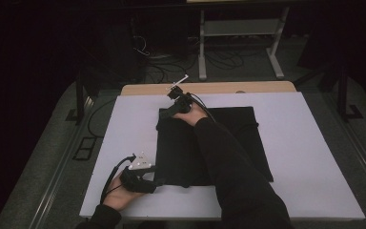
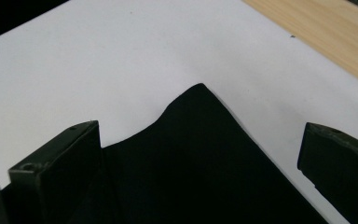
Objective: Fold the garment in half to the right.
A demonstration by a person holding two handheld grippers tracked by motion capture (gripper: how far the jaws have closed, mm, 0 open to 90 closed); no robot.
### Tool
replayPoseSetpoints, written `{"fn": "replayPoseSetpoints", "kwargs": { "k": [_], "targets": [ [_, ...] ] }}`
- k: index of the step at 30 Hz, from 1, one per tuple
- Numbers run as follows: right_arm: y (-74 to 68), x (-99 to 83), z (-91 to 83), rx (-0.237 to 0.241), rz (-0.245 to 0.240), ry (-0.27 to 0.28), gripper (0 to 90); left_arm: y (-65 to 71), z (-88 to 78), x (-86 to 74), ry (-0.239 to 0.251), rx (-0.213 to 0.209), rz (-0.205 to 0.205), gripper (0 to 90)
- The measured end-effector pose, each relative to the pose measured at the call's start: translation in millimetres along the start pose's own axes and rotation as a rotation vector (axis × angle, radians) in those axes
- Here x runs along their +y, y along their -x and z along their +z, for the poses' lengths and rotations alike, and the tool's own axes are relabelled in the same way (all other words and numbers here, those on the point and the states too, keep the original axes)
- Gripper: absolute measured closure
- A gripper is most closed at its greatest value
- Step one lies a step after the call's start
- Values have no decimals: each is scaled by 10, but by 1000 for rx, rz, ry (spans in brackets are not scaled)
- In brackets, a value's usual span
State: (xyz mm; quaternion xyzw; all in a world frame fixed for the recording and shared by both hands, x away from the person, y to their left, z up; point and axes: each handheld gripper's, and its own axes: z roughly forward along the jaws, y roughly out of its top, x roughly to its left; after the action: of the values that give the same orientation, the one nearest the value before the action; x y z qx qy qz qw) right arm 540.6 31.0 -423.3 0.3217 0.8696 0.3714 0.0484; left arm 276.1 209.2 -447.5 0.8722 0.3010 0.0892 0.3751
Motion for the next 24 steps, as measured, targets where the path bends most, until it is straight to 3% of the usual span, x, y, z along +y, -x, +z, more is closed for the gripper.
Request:
{"fn": "replayPoseSetpoints", "kwargs": {
  "k": [4, 11, 17, 23, 24],
  "targets": [
    [-1, 4, 117, -7, 15, -7, 0, -5, -2, 16, -12, -7, 24, 478],
    [-11, 23, 293, -30, 18, -30, 2, -9, 10, 44, -15, -42, 6, 636],
    [-28, 42, 392, -41, 26, -34, 98, -7, 28, 79, -21, -70, 18, 735],
    [-98, 73, 428, -119, 8, -42, 243, -16, 23, 95, -12, -95, 7, 770],
    [-96, 75, 421, -112, 6, -46, 266, -15, 22, 97, -10, -97, 5, 773]
  ]
}}
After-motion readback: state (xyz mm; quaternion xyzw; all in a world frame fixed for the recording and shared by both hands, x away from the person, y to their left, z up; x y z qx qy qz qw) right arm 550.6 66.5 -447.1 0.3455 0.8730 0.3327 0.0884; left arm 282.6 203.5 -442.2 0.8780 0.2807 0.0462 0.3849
